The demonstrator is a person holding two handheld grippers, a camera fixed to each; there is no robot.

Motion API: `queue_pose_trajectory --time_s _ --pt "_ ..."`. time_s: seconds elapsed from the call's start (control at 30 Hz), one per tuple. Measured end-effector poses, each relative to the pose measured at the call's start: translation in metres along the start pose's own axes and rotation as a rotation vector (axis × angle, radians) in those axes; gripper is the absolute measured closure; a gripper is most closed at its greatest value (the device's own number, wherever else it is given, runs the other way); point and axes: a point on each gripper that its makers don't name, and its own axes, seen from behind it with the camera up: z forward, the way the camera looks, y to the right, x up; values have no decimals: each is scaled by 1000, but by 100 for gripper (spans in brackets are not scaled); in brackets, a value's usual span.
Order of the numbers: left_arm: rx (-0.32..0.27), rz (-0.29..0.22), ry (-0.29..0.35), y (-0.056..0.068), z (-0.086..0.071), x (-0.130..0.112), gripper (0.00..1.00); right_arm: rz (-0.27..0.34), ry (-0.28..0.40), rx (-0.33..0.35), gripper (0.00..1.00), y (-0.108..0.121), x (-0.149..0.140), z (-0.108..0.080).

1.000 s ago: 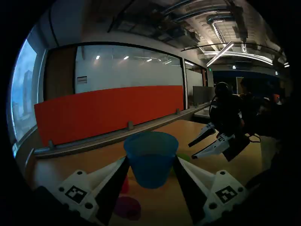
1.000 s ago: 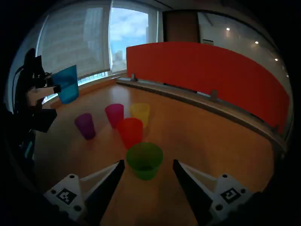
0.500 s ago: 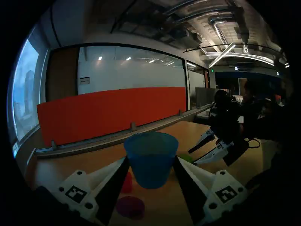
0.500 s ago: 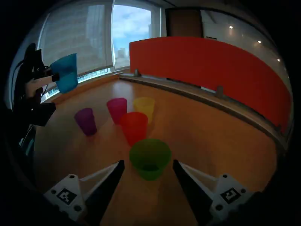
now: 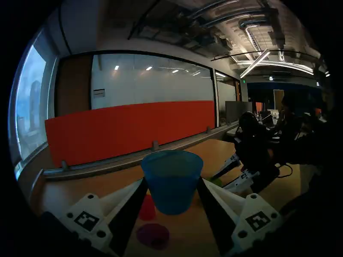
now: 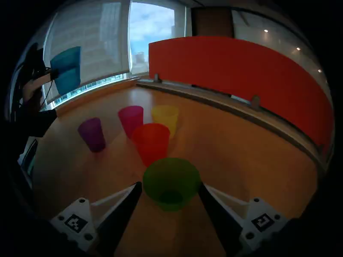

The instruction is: Pour water

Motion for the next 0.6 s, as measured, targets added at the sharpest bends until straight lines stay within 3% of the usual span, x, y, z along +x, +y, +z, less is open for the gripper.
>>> queue_pose_trajectory --time_s 0.37,0.6 --pt "12 -4 -3 -9 -3 -3 19 -4 -14 -15 0 6 -5 18" --pt "22 -10 -3 -15 -5 -5 19 -4 -7 -9 9 5 -3 21"
